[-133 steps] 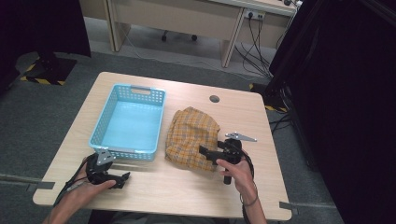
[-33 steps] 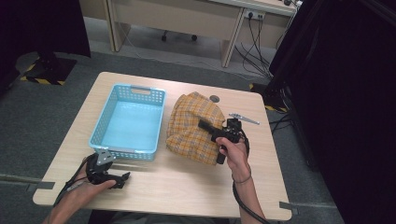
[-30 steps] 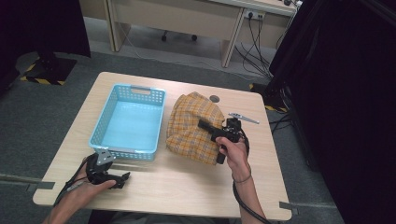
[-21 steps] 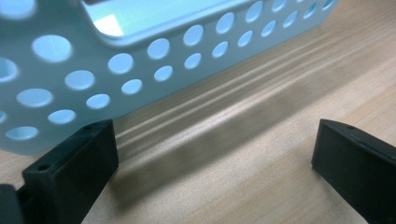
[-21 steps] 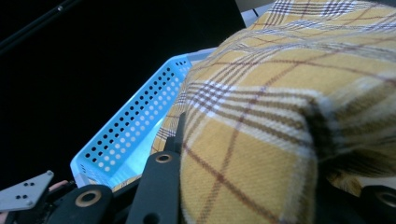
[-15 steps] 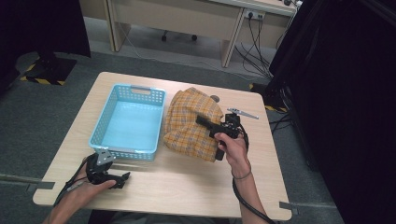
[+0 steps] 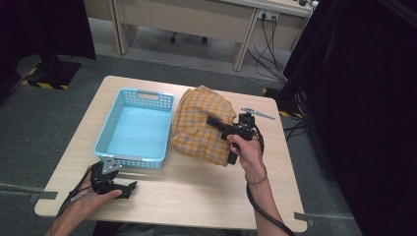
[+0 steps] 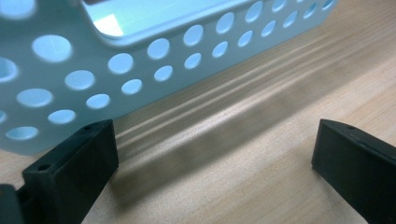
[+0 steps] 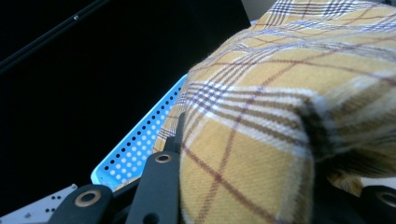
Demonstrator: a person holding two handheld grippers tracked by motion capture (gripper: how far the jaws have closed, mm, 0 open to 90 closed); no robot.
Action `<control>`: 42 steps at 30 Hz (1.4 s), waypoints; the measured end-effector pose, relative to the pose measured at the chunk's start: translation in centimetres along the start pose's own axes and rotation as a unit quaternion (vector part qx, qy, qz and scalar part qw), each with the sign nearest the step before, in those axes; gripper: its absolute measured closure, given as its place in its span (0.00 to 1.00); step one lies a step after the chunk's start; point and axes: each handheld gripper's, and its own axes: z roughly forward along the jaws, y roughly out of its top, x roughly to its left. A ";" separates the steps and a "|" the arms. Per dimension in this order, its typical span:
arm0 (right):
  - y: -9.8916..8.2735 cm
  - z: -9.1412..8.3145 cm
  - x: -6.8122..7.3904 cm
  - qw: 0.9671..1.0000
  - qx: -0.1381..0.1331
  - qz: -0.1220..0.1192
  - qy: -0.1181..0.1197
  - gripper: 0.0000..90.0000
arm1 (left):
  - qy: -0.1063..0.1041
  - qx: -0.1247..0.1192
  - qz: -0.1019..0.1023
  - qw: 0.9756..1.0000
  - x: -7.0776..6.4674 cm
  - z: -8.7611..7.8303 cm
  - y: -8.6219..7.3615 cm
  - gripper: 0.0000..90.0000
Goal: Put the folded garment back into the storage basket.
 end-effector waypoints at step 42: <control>2.5 8.4 6.8 0.998 0.041 -0.019 0.043 0.79 | 0.000 0.001 0.000 1.000 0.0 0.0 0.0 0.00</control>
